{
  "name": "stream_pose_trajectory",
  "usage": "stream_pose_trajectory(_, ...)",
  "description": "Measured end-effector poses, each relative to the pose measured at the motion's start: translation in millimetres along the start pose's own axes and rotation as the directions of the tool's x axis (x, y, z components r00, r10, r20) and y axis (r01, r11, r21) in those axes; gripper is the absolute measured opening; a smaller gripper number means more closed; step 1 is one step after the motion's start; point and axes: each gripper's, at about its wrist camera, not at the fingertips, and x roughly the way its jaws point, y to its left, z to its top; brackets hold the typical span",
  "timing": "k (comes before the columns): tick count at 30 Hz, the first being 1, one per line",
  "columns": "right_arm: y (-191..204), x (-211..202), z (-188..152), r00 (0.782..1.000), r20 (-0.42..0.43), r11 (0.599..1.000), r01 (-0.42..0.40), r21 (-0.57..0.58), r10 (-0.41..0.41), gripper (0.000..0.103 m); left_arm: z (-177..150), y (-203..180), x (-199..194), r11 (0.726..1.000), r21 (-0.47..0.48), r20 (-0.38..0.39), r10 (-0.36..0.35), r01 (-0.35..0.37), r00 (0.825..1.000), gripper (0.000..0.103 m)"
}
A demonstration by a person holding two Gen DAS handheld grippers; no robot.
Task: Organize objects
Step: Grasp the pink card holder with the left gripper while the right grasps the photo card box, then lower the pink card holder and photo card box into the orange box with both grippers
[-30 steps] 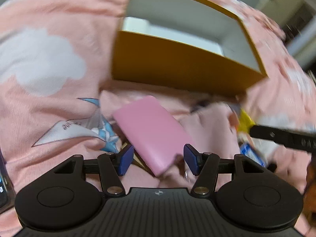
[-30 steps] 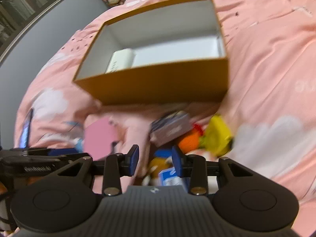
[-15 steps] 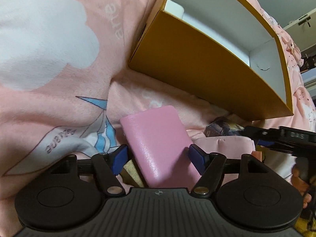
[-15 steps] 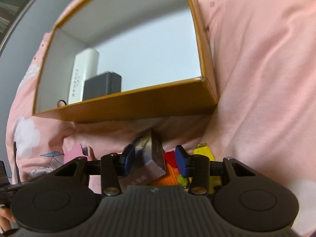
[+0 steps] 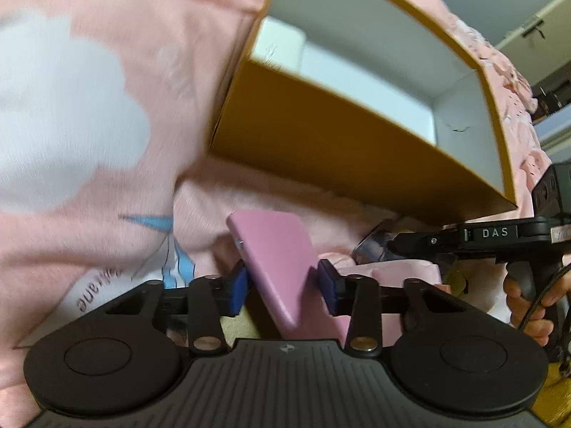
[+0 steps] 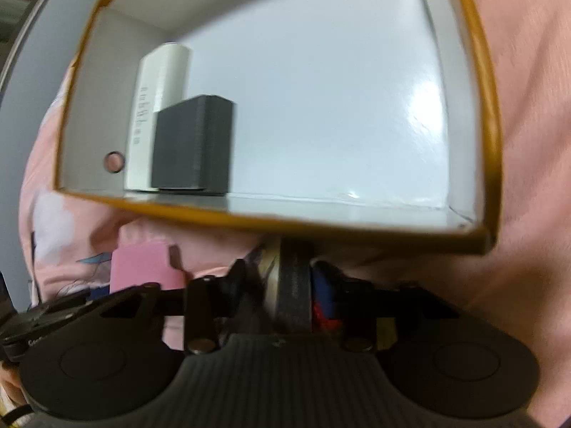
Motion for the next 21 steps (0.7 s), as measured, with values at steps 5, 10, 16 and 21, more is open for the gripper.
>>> stream_pose_trajectory(5,21.1,-16.5,-2.5,1.0,0.006,0.997,0.017,-0.074,-0.016,0.03,0.6,-12.4,-11.7,0.999,0.05,0.034,-0.018,0.016,0.999,0.034)
stream_pose_trajectory(10,25.2,-21.7,0.9,0.999,-0.035,0.996,0.005,-0.085,-0.008,0.028,4.1,-5.3,6.4,0.998,-0.049,-0.038,-0.043,0.041,0.998,0.033)
stream_pose_trajectory(16,32.2,-30.8,-3.6,1.0,-0.027,0.995,0.001,-0.1,-0.004,0.026,0.3,6.9,0.0,0.994,-0.085,-0.028,-0.068,0.065,0.997,0.028)
stream_pose_trajectory(21,50.0,-57.7,-21.2,0.999,0.034,0.985,0.027,-0.171,-0.022,0.024,-1.3,3.0,-15.9,0.994,-0.066,-0.004,-0.087,0.086,0.996,0.022)
